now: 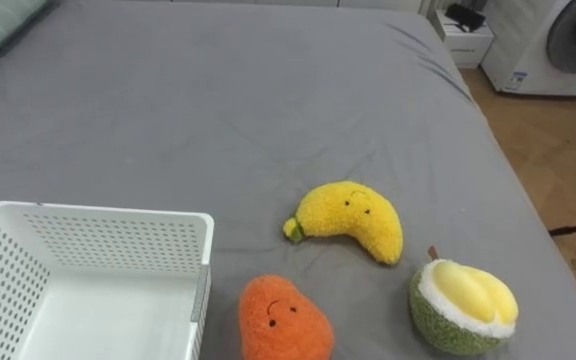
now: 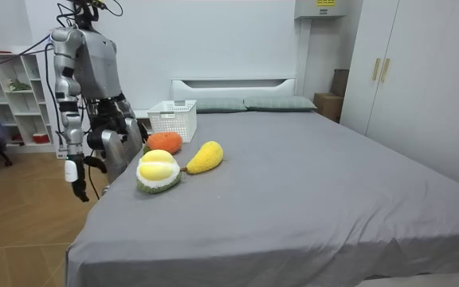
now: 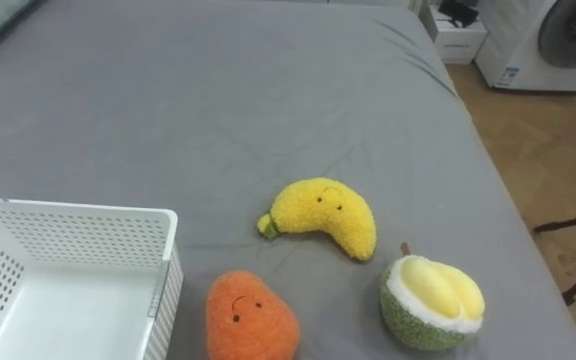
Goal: Collect toys from the bed
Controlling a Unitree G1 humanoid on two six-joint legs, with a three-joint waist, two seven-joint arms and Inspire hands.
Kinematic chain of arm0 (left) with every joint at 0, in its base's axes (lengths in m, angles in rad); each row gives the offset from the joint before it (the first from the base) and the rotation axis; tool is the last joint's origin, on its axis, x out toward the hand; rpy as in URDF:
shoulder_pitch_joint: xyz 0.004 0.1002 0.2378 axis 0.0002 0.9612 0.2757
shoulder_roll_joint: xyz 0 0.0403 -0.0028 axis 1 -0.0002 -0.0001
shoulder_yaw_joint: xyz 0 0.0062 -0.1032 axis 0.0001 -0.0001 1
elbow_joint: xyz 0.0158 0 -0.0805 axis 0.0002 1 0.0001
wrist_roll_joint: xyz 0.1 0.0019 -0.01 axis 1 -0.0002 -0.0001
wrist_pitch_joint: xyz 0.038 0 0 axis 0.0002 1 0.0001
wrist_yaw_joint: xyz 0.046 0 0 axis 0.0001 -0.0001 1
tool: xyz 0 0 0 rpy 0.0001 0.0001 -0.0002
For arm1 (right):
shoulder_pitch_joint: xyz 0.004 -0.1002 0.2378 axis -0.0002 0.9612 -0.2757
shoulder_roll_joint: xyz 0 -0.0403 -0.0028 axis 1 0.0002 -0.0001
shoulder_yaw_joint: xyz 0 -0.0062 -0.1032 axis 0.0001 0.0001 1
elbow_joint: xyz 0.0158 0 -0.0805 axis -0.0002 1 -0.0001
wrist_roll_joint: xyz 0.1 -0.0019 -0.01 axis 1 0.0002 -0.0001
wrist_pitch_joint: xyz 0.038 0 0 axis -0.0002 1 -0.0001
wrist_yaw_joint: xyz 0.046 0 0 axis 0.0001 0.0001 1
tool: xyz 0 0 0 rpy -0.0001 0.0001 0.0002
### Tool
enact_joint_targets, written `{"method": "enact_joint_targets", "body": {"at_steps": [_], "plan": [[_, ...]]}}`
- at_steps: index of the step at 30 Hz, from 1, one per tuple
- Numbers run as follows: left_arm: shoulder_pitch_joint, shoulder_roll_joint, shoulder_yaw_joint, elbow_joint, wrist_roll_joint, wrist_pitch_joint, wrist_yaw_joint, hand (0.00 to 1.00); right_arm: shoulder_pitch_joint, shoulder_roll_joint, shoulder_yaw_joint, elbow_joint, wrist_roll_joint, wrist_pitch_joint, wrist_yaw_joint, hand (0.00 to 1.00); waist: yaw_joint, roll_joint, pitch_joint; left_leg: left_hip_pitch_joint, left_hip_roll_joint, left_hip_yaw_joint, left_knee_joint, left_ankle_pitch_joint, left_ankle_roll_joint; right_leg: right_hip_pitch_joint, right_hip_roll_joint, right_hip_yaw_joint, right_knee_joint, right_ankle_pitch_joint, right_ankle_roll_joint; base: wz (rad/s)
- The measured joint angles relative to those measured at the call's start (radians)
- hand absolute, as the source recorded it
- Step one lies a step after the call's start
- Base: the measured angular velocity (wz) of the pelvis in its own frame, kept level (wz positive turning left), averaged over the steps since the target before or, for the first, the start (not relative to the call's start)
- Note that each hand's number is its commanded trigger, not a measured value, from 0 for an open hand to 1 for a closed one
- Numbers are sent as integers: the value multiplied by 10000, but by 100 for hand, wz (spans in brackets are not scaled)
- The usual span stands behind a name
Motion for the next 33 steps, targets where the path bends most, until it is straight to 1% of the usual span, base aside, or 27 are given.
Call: {"method": "enact_joint_targets", "body": {"at_steps": [1, 2, 4, 6, 8, 11, 13, 15, 16, 18, 20, 22, 23, 24, 25, 26, 27, 28, 30, 32, 33], "plan": [[6, 13, 202, 9, 2, 3, 0, 0, 66, -19, -300, -2, 18, 66, -85, 0, -102, -33, 10, 2, 0, 3, 2, 1, -1, -1, -2, 1, 7, 0, 0, 0], [14, 31, 252, 30, 2, 7, 0, 0, 95, -35, -419, -1, 24, 93, -150, 0, -145, -64, 17, 5, 0, 10, 2, 1, -1, -1, -2, 5, 12, 0, 0, -6], [18, 45, 445, 50, 23, 11, 0, 0, 326, -96, -880, -87, 106, 180, -468, 0, -144, -113, 33, 7, 11, 120, -21, 0, -1, -48, 19, 160, 30, -7, 5, -15], [17, 52, 518, 118, 21, 8, 1, 0, 423, -163, -1253, -147, 94, 182, -687, 0, -183, -141, 64, -12, 15, 217, -29, 0, 0, -159, 21, 261, 141, -20, 9, -15], [32, 107, 513, 139, 2, 12, 1, 0, 448, -252, -1685, -411, 148, 188, -1069, 0, -331, -176, 79, -36, 12, 253, -22, -1, 4, -199, 20, 305, 149, -27, 22, -6], [35, 149, 508, 149, 4, 23, -1, 0, 327, -410, -1784, -666, 146, 183, -1534, 0, -396, -190, 81, -95, 17, 331, -18, 3, 7, -308, 38, 400, 159, -13, 31, -9], [78, 171, 520, 148, 20, 27, -5, 0, 285, -536, -1920, -1298, 89, 180, -1913, 0, -360, -228, 85, -55, 32, 430, -39, 3, 6, -317, 57, 480, 164, -5, 33, -13], [108, 218, 528, 159, 26, 26, -5, 0, 288, -568, -1921, -2133, 40, 137, -2166, 0, -364, -266, 99, -34, 38, 457, -61, 3, 6, -317, 64, 492, 164, 13, 25, -6], [105, 292, 510, 178, 24, 1, -10, 0, 244, -569, -1905, -2640, 45, 98, -2314, 0, -333, -326, 109, -43, 44, 457, -61, 3, 6, -326, 64, 476, 170, 14, 22, 0], [85, 415, 504, 195, 25, -37, -12, 0, 115, -578, -1810, -3307, -10, 70, -2569, 0, -225, -420, 95, -92, 49, 462, -59, 3, 2, -390, 73, 488, 175, 17, 17, 0], [17, 508, 503, 198, 19, -171, -11, 0, -178, -603, -1790, -3856, -290, -65, -2797, 0, -129, -444, 83, -207, 55, 468, -39, 5, 0, -488, 73, 472, 156, 47, 9, 0], [19, 551, 487, 191, 19, -206, -11, 0, -322, -609, -1759, -4357, -306, -83, -2881, 0, -81, -481, 75, -219, 57, 464, -48, 3, 0, -494, 74, 459, 140, 47, 9, 0], [16, 607, 293, 198, 20, -205, -10, 0, -347, -642, -1544, -4814, -308, -87, -2944, 0, -78, -484, 74, -231, 57, 464, -64, 3, 0, -510, 66, 432, 141, 48, 9, 0], [16, 647, 161, 202, 24, -205, -11, 0, -337, -641, -1428, -5112, -308, -90, -2976, 0, -73, -479, 74, -250, 58, 464, -64, 3, 0, -532, 63, 417, 154, 48, 8, 0], [29, 698, 12, 214, 37, -204, -12, 0, -333, -630, -1169, -5761, -321, -95, -3009, 0, -68, -447, 68, -322, 62, 476, -61, 4, 0, -615, 68, 432, 179, 60, -1, -4], [28, 705, -21, 212, 41, -205, -29, 0, -353, -626, -947, -6335, -454, -143, -2986, 0, -76, -401, 88, -380, 71, 483, -51, 4, 1, -652, 79, 437, 190, 106, -9, -4], [25, 704, -26, 212, 42, -205, -51, 0, -374, -626, -874, -6548, -613, -163, -2965, 0, -67, -381, 100, -388, 72, 487, -51, 4, 1, -658, 85, 451, 176, 113, -7, 0], [21, 705, -44, 206, 45, -205, -88, 0, -384, -626, -784, -6919, -883, -187, -2953, 0, -22, -336, 95, -407, 76, 487, -57, 4, 0, -667, 91, 451, 157, 121, -8, 0], [4, 705, -95, 130, 50, -204, -118, 0, -386, -629, -638, -7549, -1181, -189, -2966, 0, 69, -272, 47, -547, 80, 487, -53, 4, 0, -809, 88, 447, 183, 128, -15, 0], [-26, 707, -207, 88, 44, -203, -157, 0, -388, -647, -378, -8097, -1425, -279, -2981, 0, 121, -233, 39, -587, 89, 492, -47, 6, -1, -848, 94, 444, 180, 144, -27, 0], [-16, 707, -301, 84, 30, -201, -217, 0, -377, -647, -179, -8374, -1599, -280, -2983, 0, 135, -208, 19, -587, 96, 490, -49, 6, -2, -845, 95, 418, 180, 144, -28, 3]]}}
